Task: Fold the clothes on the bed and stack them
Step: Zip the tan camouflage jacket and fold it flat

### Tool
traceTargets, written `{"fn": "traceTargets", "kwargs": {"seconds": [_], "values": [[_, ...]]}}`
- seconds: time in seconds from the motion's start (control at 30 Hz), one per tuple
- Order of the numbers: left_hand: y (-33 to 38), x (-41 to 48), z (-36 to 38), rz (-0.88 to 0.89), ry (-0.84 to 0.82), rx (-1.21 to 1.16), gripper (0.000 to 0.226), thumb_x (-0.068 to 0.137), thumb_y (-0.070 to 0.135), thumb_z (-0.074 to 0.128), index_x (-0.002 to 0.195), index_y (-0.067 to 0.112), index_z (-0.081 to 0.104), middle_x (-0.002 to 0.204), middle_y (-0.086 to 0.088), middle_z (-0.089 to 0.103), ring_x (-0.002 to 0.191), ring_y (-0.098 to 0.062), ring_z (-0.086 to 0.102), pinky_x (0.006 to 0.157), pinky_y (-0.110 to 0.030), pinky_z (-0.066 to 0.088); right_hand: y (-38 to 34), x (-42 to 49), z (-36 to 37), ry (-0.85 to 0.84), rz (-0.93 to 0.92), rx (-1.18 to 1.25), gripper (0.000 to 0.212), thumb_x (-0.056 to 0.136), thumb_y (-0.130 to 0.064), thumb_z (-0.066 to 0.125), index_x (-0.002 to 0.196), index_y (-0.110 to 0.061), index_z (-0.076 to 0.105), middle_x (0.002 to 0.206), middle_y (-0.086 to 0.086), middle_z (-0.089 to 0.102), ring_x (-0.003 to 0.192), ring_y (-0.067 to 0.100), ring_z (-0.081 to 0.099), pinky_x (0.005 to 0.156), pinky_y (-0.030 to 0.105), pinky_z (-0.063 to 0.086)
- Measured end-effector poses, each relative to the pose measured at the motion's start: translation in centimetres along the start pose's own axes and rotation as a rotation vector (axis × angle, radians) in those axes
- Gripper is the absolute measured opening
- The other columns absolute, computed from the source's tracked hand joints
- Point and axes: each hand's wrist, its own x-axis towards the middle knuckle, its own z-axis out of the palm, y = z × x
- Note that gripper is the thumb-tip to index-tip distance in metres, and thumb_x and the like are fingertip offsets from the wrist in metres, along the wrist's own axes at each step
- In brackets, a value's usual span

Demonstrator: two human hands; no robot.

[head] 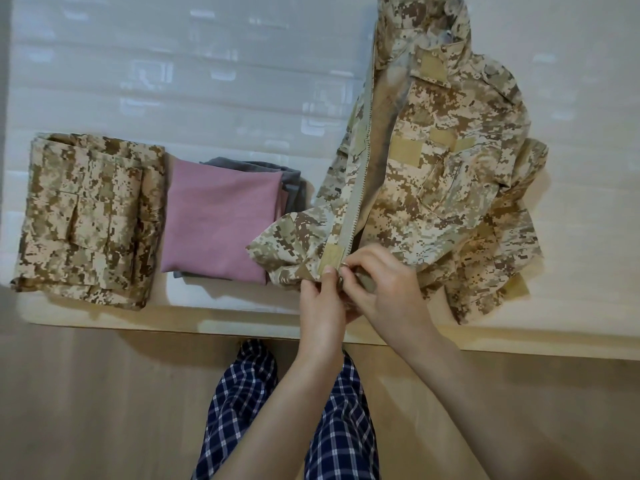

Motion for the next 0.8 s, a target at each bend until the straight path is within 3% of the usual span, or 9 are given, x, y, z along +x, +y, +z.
{"fn": "traceTargets", "kwargs": {"seconds": [0.13, 0.3, 0.37, 0.47, 0.53, 0.7, 0.8], "values": [[-0.7, -0.2, 0.2, 0.260, 0.098, 0.229, 0.043, 0.100, 0.037, 0.036, 0.101, -0.002, 0.053, 0.078, -0.005, 0.061, 0.065, -0.007, 0.060, 0.054, -0.021, 0.047, -0.4, 0.3, 0.2, -0.019, 0.072, 0.020, 0.002, 0.085, -0.006, 0.065, 0.084, -0.005, 0.064, 0.083, 0.002, 0.059, 0.072, 0.010, 0.054, 0.069, 0.019, 0.045], [-1.2, -0.9, -0.1, 0.411, 0.125, 0.203, 0.037, 0.097, 0.039, 0.037, 0.104, 0.007, 0.053, 0.093, -0.013, 0.061, 0.084, -0.026, 0.055, 0.073, -0.043, 0.047, 0.0, 1.5, -0.1, 0.057, 0.181, 0.064, 0.004, 0.087, -0.007, 0.062, 0.083, -0.006, 0.063, 0.082, 0.000, 0.058, 0.073, 0.009, 0.052, 0.068, 0.010, 0.041], [-1.4, -1.1, 0.0, 0.420, 0.124, 0.178, 0.030, 0.098, 0.039, 0.037, 0.104, 0.015, 0.054, 0.089, -0.003, 0.060, 0.078, -0.017, 0.054, 0.067, -0.034, 0.046, 0.4, 2.1, -0.3, 0.072, 0.196, 0.042, 0.004, 0.088, -0.010, 0.062, 0.085, -0.008, 0.063, 0.082, -0.002, 0.057, 0.074, 0.008, 0.052, 0.068, 0.008, 0.039], [-1.7, -1.1, -0.5, 0.417, 0.098, 0.130, 0.020, 0.098, 0.036, 0.038, 0.096, 0.021, 0.052, 0.068, 0.014, 0.055, 0.056, -0.001, 0.047, 0.050, -0.018, 0.041, 1.6, 3.5, -1.0, 0.066, 0.191, 0.007, 0.005, 0.090, -0.015, 0.060, 0.087, -0.011, 0.062, 0.083, -0.006, 0.055, 0.077, 0.008, 0.051, 0.070, 0.007, 0.038], [-1.9, -1.0, -0.9, 0.401, 0.090, 0.120, 0.021, 0.098, 0.035, 0.038, 0.090, 0.019, 0.049, 0.060, 0.012, 0.050, 0.050, 0.000, 0.043, 0.046, -0.016, 0.039, 2.3, 4.2, -1.1, -0.002, 0.173, -0.022, 0.007, 0.093, -0.018, 0.057, 0.089, -0.013, 0.059, 0.084, -0.008, 0.052, 0.077, 0.006, 0.048, 0.071, 0.007, 0.037], [-2.1, -0.4, -1.1, 0.375, 0.102, 0.141, 0.024, 0.098, 0.035, 0.038, 0.086, 0.016, 0.047, 0.066, 0.003, 0.049, 0.050, -0.004, 0.045, 0.046, -0.020, 0.041, 3.7, 5.2, -1.1, -0.217, 0.180, 0.016, 0.011, 0.097, -0.026, 0.044, 0.092, -0.016, 0.046, 0.078, -0.009, 0.050, 0.072, 0.006, 0.048, 0.062, 0.022, 0.038], [-2.6, -0.3, -1.9, 0.364, 0.092, 0.187, 0.026, 0.096, 0.039, 0.039, 0.088, 0.017, 0.049, 0.066, 0.005, 0.051, 0.051, -0.005, 0.047, 0.048, -0.021, 0.042, 4.8, 5.9, -2.2, -0.452, 0.104, -0.027, 0.014, 0.099, -0.026, 0.040, 0.090, -0.017, 0.041, 0.072, -0.007, 0.047, 0.061, 0.002, 0.043, 0.062, 0.010, 0.035]]}}
